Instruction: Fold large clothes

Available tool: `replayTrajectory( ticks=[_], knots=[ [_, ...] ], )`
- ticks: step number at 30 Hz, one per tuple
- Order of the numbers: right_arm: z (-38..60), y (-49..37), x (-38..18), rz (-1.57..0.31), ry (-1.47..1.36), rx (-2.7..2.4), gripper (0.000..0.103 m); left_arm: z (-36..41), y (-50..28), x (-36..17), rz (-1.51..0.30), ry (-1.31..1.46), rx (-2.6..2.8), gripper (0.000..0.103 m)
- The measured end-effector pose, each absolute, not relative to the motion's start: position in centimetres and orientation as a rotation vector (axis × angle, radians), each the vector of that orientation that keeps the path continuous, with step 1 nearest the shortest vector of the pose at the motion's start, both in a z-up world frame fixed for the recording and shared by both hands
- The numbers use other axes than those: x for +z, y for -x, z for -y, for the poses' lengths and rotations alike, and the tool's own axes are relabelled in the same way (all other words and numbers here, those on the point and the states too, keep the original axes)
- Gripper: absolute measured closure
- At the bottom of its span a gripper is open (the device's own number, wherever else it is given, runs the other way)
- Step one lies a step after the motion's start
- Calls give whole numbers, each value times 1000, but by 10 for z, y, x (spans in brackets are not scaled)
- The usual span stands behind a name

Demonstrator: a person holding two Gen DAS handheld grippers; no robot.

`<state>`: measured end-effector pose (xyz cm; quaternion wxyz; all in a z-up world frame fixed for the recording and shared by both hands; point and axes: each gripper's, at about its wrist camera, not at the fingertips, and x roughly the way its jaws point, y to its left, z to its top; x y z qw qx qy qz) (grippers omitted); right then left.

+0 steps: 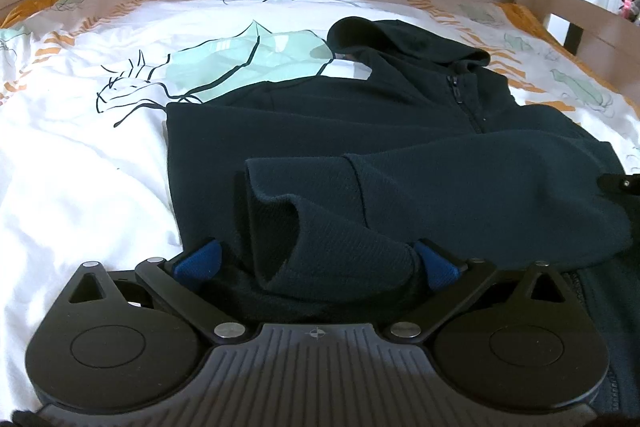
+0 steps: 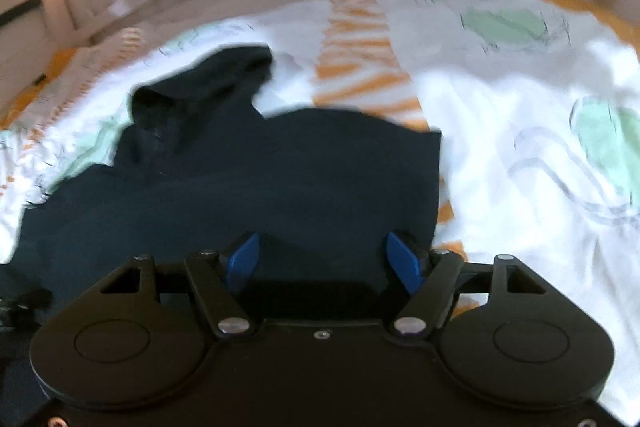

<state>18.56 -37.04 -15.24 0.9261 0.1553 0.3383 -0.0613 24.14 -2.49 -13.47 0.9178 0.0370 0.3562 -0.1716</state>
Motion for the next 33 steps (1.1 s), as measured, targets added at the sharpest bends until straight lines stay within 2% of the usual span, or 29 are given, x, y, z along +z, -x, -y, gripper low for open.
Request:
replayTrajectory(
  ticks=[4, 5, 12, 14, 17, 22, 33],
  knots=[
    [361, -183, -155, -688, -270, -58, 2, 25, -240, -135, -731, -79, -352, 0],
    [358, -184, -156, -696, -249, -49, 1, 25, -240, -135, -732, -79, -352, 0],
    [360, -196, -147, -782, -217, -17, 1, 22, -251, -121, -821, -65, -392, 2],
    [362, -196, -138, -794, -215, -14, 9, 16, -254, -109, -853, -10, -420, 2],
    [364, -190, -117, -736, -213, 4, 11, 8, -258, -83, -825, 73, -457, 2],
    [367, -211, -91, -663, -216, 27, 11, 33, -291, -53, -739, 9, -469, 2],
    [357, -317, -100, -625, -191, 47, 11, 116, -390, -69, -676, -162, -433, 2]
  ],
)
